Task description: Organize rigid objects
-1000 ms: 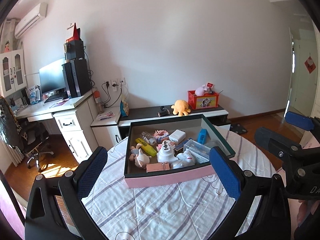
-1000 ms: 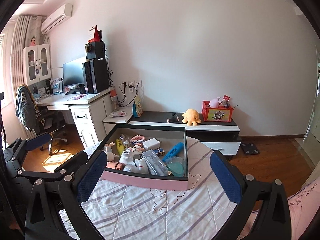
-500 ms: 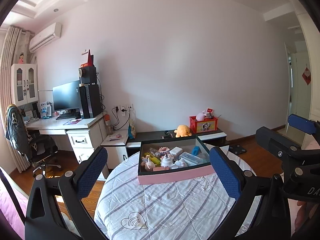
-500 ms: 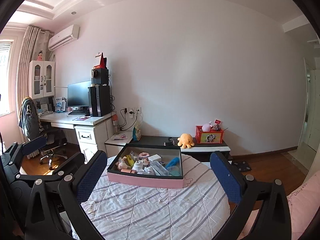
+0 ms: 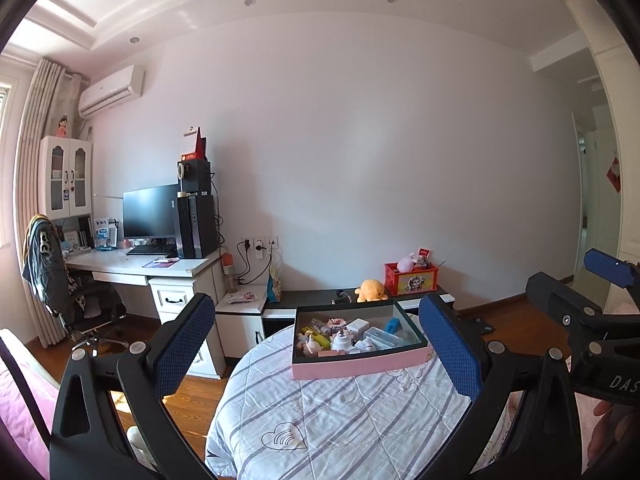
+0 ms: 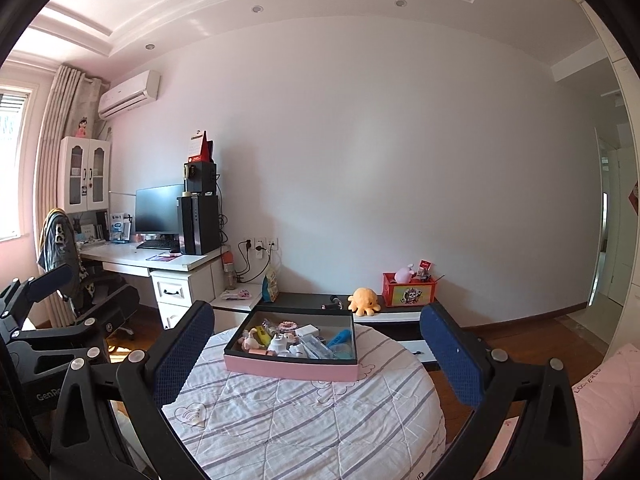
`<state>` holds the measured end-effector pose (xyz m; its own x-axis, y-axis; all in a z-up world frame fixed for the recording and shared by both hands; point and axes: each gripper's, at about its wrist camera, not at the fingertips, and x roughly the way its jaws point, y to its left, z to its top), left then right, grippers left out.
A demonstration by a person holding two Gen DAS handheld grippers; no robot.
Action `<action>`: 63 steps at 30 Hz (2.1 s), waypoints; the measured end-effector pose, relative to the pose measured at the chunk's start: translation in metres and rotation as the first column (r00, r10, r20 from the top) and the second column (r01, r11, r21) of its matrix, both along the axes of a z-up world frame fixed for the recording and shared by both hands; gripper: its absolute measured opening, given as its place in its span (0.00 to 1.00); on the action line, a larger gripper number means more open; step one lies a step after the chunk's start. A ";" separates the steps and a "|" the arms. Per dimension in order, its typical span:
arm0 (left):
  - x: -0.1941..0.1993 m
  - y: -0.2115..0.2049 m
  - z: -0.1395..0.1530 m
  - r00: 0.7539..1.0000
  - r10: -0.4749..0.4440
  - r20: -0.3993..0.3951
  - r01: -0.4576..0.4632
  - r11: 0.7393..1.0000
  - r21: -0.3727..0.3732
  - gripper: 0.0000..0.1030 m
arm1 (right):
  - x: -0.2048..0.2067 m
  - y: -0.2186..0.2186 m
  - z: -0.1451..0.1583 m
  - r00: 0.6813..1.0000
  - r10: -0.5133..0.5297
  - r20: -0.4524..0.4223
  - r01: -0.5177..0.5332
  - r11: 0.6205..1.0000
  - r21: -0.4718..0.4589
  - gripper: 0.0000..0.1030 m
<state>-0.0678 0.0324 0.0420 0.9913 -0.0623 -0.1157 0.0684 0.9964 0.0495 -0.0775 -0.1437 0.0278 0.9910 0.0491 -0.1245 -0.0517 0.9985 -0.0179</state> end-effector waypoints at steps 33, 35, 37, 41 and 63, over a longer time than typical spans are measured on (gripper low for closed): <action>-0.046 0.002 0.023 0.991 0.057 0.123 -0.057 0.998 -0.001 1.00 | -0.043 0.009 0.016 0.994 0.009 0.111 -0.008 1.000 -0.013 1.00; -0.046 0.002 0.023 0.991 0.056 0.122 -0.056 0.998 -0.002 1.00 | -0.043 0.008 0.017 0.994 0.009 0.111 -0.008 1.000 -0.013 1.00; -0.047 0.002 0.022 0.991 0.057 0.120 -0.057 0.998 -0.003 1.00 | -0.042 0.008 0.017 0.994 0.011 0.108 -0.009 1.000 -0.013 1.00; -0.047 0.000 0.023 0.991 0.062 0.121 -0.062 0.998 -0.004 1.00 | -0.042 0.009 0.016 0.994 0.011 0.106 -0.010 1.000 -0.012 1.00; -0.043 -0.001 0.022 0.993 0.054 0.101 -0.054 0.999 -0.001 1.00 | -0.046 0.007 0.014 0.992 -0.040 0.122 0.043 0.999 -0.019 1.00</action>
